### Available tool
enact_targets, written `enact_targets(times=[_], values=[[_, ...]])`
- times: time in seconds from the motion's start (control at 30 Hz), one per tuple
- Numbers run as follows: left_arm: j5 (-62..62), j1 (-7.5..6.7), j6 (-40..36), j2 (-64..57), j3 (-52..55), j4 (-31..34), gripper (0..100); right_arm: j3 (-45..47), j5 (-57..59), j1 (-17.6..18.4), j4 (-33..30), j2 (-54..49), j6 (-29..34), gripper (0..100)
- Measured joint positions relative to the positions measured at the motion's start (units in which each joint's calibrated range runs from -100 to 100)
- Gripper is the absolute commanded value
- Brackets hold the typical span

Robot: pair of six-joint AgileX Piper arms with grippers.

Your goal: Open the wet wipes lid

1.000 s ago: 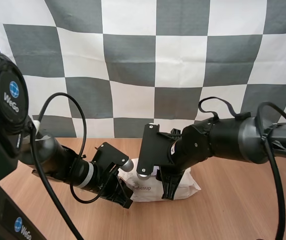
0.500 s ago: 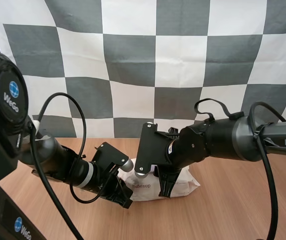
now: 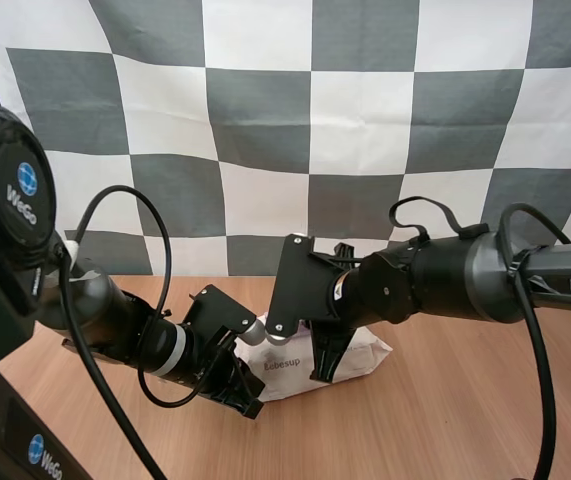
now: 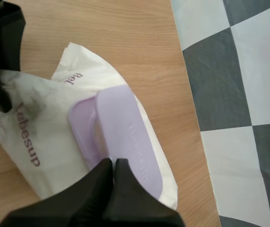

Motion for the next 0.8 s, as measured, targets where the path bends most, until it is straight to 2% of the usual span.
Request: enact_targets(times=[0.17,0.4,0.6,0.8], values=[[1.54,0.0,0.0,0.0,0.0,0.0,13,0.0,-5.6,0.0,0.1,0.87,0.0,0],[0.9,0.0,-0.31,0.0,0.44,0.0,13,-1.69,-19.0,-0.1,-0.41,7.37,0.0,0],[1.24,0.0,-0.07,0.0,0.59,0.0,0,-6.85,-21.72,-1.69,-0.41,12.64,0.12,0],[1.24,0.0,-0.07,0.0,0.59,0.39,0,-11.64,-20.85,-3.21,-0.39,20.51,0.14,0]])
